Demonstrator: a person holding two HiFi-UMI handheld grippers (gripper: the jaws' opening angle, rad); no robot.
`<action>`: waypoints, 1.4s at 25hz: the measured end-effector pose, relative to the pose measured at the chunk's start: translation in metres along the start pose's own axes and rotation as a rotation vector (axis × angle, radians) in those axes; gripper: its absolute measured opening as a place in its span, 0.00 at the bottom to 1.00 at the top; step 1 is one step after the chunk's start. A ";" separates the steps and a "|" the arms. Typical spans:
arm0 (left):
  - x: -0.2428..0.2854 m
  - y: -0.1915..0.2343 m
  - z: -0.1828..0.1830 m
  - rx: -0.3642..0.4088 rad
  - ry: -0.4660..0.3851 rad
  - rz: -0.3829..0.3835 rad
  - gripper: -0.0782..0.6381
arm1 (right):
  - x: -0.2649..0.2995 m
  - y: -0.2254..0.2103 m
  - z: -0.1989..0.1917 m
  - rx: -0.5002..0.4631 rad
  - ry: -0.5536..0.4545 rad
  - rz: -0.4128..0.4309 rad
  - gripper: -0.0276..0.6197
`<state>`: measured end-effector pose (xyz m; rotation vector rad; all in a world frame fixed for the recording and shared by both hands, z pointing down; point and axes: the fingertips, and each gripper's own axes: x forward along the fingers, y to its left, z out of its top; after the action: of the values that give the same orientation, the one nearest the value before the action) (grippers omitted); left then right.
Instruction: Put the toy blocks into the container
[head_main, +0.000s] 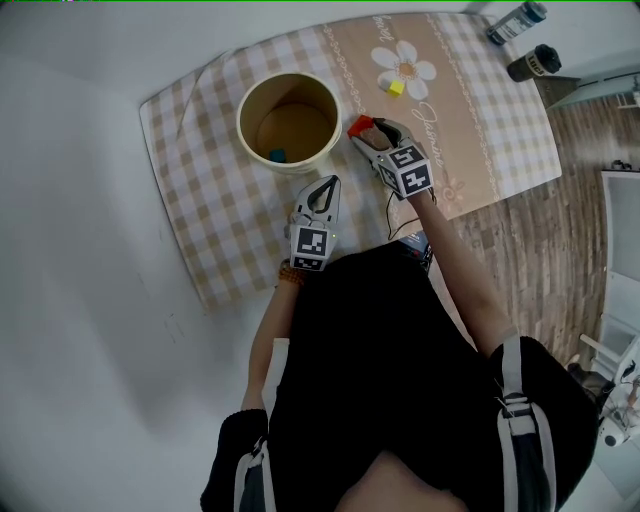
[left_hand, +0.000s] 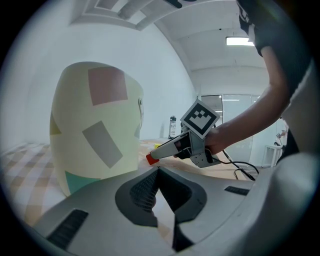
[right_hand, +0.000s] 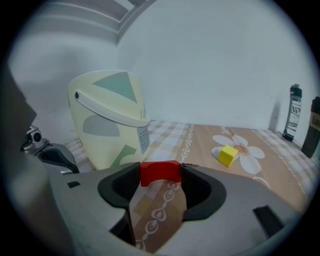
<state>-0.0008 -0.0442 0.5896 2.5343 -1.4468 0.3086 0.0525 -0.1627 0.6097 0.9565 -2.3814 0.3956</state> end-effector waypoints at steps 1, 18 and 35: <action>0.000 0.000 0.000 0.000 -0.001 0.000 0.11 | -0.004 0.000 0.002 -0.006 -0.010 -0.005 0.39; 0.000 0.000 0.000 0.002 0.001 -0.001 0.11 | -0.015 -0.016 -0.007 -0.118 0.014 -0.035 0.46; -0.001 -0.001 0.000 0.002 0.003 -0.001 0.11 | 0.003 -0.038 -0.023 -0.051 0.076 -0.112 0.48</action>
<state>0.0002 -0.0431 0.5892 2.5353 -1.4443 0.3144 0.0857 -0.1806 0.6333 1.0281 -2.2474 0.3215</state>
